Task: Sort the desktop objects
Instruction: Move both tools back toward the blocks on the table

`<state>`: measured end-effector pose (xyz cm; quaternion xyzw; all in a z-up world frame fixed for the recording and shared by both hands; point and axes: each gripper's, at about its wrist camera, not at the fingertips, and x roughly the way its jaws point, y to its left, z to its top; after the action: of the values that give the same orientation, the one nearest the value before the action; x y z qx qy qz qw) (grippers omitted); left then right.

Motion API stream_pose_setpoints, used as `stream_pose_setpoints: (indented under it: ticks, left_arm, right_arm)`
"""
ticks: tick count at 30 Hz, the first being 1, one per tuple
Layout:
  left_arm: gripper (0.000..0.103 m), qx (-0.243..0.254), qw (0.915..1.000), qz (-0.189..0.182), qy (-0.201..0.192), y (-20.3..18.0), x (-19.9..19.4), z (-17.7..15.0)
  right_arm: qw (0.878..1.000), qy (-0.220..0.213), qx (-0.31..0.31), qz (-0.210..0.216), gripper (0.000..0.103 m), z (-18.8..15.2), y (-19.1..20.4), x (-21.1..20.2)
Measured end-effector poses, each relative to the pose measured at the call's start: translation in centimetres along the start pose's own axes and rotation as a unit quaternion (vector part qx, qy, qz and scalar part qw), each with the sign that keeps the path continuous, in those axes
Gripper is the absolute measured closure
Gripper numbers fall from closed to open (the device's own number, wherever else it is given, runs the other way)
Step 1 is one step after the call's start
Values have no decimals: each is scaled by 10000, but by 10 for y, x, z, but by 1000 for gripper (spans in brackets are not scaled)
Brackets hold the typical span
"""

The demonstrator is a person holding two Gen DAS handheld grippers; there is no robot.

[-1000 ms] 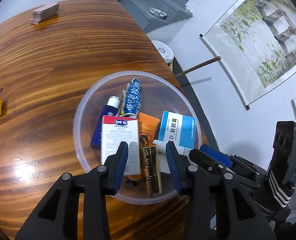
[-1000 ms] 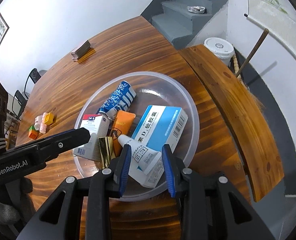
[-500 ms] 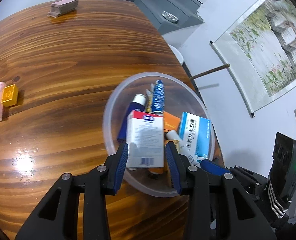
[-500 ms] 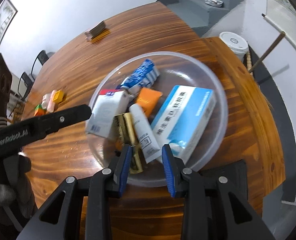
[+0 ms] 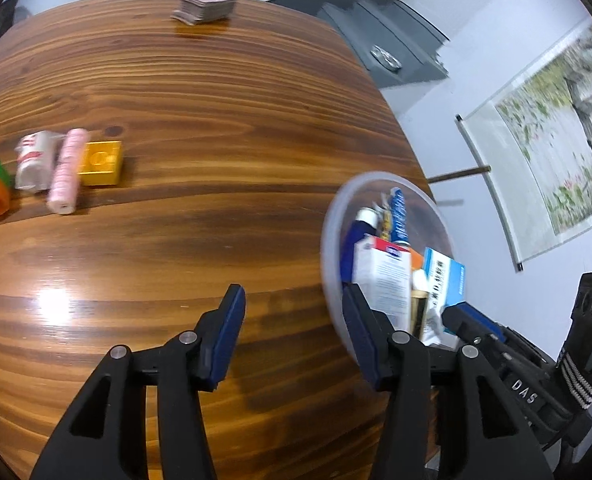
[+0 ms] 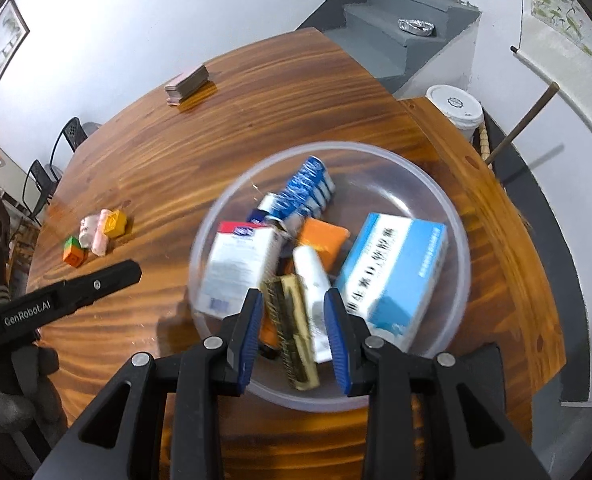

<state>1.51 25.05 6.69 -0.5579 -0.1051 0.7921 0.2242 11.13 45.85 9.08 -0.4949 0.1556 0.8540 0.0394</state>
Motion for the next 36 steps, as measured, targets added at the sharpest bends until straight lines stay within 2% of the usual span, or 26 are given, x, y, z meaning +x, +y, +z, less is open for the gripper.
stream_pose_setpoints:
  ticks: [10,17,22,24,25,36]
  left_arm:
    - [49,-410,9988,184,-169,63,-24,8]
    - [49,-695,9957,477,-385,108,-43,17]
    - [48,-1008,9914,640,-528,143,-52,22]
    - [42,-1129,9892,725,-593,157,-56,26]
    - [42,-1181,9880,772,-635,164,-58,27]
    - [41,-1187,9828,1201,-751,198,-56,48]
  right_arm:
    - [9989,49,-346,318,64,11,62,17]
    - [9958,313,-633,587,63,12,104,38]
    - [9927,543,-777,750,53,8,126,53]
    - [9914,635,-810,809,51,7,133,59]
    - [9909,670,-822,827,50,7,136,62]
    - [9885,836,-947,830,48,13,164,86]
